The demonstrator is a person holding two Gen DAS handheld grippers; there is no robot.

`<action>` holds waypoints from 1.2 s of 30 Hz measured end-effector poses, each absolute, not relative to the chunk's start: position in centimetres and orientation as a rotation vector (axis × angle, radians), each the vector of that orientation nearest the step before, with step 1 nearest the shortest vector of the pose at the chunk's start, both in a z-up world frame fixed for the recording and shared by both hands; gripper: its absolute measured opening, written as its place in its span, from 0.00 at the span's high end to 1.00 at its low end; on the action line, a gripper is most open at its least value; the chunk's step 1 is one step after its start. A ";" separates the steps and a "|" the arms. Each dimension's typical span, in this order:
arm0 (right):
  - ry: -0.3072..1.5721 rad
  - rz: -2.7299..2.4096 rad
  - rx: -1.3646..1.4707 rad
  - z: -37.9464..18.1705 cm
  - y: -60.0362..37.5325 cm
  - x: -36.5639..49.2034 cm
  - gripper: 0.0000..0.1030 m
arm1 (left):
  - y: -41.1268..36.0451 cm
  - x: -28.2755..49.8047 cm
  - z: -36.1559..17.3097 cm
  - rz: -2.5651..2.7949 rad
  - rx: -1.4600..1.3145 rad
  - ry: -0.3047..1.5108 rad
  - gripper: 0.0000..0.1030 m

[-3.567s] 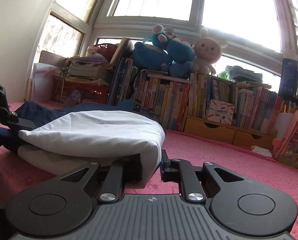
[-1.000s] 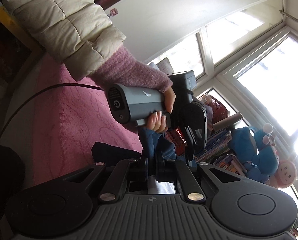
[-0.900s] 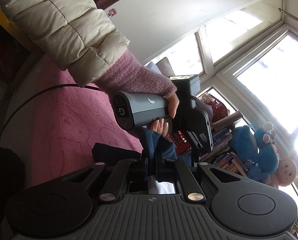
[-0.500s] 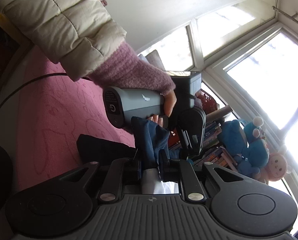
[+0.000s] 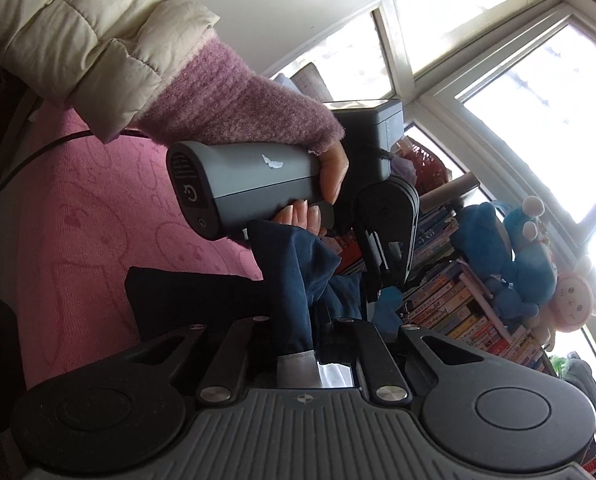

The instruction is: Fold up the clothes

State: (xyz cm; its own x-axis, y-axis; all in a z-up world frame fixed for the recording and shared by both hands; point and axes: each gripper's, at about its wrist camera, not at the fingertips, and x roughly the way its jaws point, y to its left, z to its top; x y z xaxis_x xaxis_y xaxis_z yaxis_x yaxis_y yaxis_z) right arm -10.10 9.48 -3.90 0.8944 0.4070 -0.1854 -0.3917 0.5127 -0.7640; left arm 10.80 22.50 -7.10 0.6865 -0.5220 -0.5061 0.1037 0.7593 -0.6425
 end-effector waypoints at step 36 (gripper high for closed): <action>-0.039 0.502 -0.907 -2.6 8.5 -11.8 0.91 | 25.1 8.9 -7.5 -0.506 -0.774 0.813 0.75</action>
